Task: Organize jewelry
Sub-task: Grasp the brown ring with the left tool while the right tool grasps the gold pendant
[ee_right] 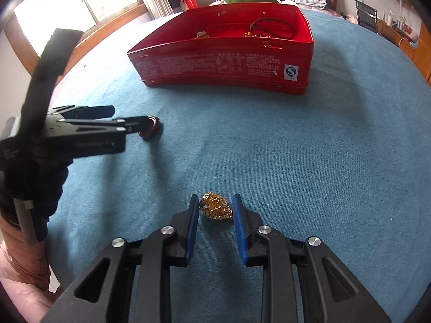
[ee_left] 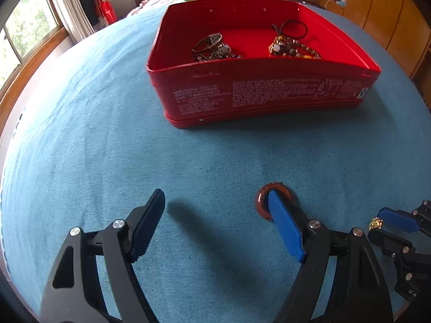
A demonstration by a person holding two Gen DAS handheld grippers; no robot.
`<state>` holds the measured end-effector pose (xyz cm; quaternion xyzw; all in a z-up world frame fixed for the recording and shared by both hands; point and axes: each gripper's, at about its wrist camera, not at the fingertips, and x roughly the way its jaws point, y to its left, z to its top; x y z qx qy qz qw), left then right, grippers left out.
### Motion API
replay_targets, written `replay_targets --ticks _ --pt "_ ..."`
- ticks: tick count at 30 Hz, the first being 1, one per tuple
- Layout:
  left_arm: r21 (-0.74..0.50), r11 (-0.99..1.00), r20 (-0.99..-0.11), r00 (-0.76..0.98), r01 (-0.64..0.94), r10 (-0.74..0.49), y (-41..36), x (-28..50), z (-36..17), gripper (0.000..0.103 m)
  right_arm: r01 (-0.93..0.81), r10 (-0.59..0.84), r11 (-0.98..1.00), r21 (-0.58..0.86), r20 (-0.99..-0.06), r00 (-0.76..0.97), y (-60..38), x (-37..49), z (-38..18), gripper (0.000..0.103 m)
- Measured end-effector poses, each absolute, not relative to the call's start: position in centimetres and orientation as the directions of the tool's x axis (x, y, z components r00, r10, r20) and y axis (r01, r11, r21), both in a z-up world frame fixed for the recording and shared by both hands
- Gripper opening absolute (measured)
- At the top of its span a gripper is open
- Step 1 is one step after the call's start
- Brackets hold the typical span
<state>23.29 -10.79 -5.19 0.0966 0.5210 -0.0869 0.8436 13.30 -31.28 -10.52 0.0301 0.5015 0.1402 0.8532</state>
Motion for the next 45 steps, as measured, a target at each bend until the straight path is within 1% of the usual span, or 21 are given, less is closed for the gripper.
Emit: replay_targets --ticks 2,4,5,7,8,10,11,16,22,29,36,39,45 --pt "0.067 0.966 -0.898 0.438 0.25 -0.051 -10.9 23.5 -5.3 0.077 -0.206 0.269 0.959 0.194 -0.847 0.459 -31.3 13.2 -10.5 0.025" --pt "0.04 0.964 -0.902 0.424 0.262 -0.078 -11.0 23.7 -5.3 0.068 -0.205 0.271 0.959 0.196 -0.846 0.459 -31.3 13.2 -10.5 0.025" --pt "0.031 0.964 -0.903 0.422 0.264 -0.087 -11.0 23.7 -5.2 0.058 -0.204 0.272 0.959 0.197 -0.846 0.459 -31.3 13.1 -10.5 0.025" --pt "0.037 0.961 -0.898 0.43 0.276 -0.089 -11.1 23.6 -4.9 0.03 -0.204 0.275 0.958 0.201 -0.845 0.46 -31.3 13.0 -10.4 0.025" --pt "0.032 0.959 -0.899 0.427 0.282 -0.096 -11.2 23.7 -4.9 0.026 -0.203 0.276 0.958 0.203 -0.844 0.459 -31.4 13.0 -10.4 0.025" --pt "0.01 0.956 -0.901 0.418 0.293 -0.119 -11.1 23.7 -4.9 0.011 -0.199 0.275 0.959 0.204 -0.844 0.46 -31.5 12.9 -10.4 0.025" --pt "-0.009 0.954 -0.901 0.412 0.299 -0.137 -10.9 23.6 -4.9 0.01 -0.199 0.275 0.959 0.204 -0.844 0.461 -31.6 12.9 -10.4 0.025" --pt "-0.057 0.956 -0.894 0.411 0.288 -0.177 -9.5 23.3 -4.9 0.008 -0.199 0.275 0.959 0.203 -0.843 0.462 -31.6 12.8 -10.2 0.025" --pt "-0.11 0.965 -0.878 0.432 0.239 -0.207 -7.2 22.8 -4.1 0.005 -0.203 0.284 0.956 0.211 -0.835 0.47 -31.1 12.9 -9.7 0.025" --pt "-0.118 0.963 -0.862 0.456 0.243 -0.221 -6.4 22.1 -3.0 0.005 -0.203 0.283 0.957 0.209 -0.825 0.488 -31.1 13.0 -8.6 0.025" --pt "-0.105 0.965 -0.882 0.426 0.241 -0.202 -6.8 23.2 -4.7 0.004 -0.199 0.282 0.957 0.213 -0.85 0.444 -30.5 13.7 -10.3 0.025" --pt "-0.131 0.961 -0.89 0.399 0.244 -0.223 -6.9 23.9 -5.3 0.011 -0.201 0.28 0.957 0.211 -0.854 0.438 -30.2 14.0 -10.7 0.025" --pt "-0.124 0.962 -0.885 0.412 0.244 -0.218 -7.0 23.7 -5.3 0.008 -0.2 0.288 0.955 0.22 -0.85 0.442 -30.5 14.0 -10.4 0.025"
